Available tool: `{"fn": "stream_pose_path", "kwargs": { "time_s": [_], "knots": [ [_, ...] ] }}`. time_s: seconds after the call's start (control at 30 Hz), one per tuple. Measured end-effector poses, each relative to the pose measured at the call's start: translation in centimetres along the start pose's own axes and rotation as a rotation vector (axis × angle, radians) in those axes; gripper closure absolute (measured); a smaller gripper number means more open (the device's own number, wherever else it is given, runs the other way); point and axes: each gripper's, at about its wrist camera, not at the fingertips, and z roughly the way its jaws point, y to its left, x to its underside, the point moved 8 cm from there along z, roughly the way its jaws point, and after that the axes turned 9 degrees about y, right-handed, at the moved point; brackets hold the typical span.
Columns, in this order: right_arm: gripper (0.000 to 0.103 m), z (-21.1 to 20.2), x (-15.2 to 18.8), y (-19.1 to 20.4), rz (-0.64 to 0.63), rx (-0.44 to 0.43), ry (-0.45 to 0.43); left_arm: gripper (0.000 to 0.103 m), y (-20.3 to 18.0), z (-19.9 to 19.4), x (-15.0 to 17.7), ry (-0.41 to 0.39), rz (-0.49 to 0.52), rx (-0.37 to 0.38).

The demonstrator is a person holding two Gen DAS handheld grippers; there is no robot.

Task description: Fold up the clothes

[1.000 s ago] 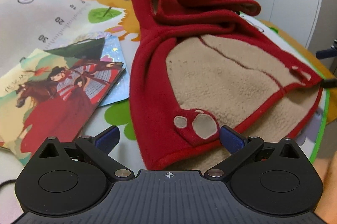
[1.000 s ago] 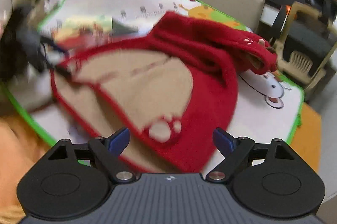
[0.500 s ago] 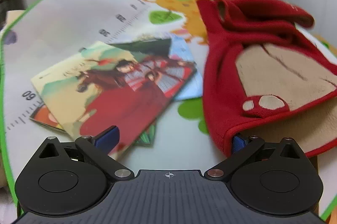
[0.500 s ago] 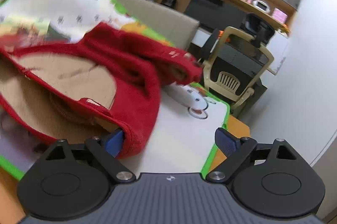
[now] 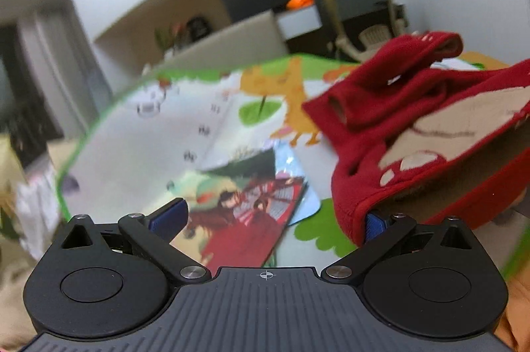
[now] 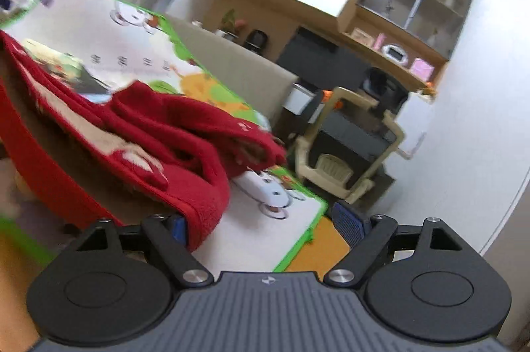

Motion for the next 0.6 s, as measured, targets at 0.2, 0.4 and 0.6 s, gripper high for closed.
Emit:
{"fn": "stream_pose_path", "kwargs": {
  "time_s": [0.2, 0.4, 0.6],
  "knots": [
    [0.019, -0.8, 3.0, -0.2, 0.017, -0.088, 0.079, 0.000, -2.2, -1.3, 2.1, 0.045, 0.031, 0.137],
    [0.013, 5.5, -0.3, -1.6, 0.097, -0.145, 0.093, 0.000, -1.0, 5.6, -2.2, 0.082, -0.100, 0.243],
    [0.013, 18.1, -0.9, -2.4, 0.293, -0.228, 0.314, 0.000, 2.9, 11.5, -6.2, 0.070, -0.513, 0.480]
  ]
}}
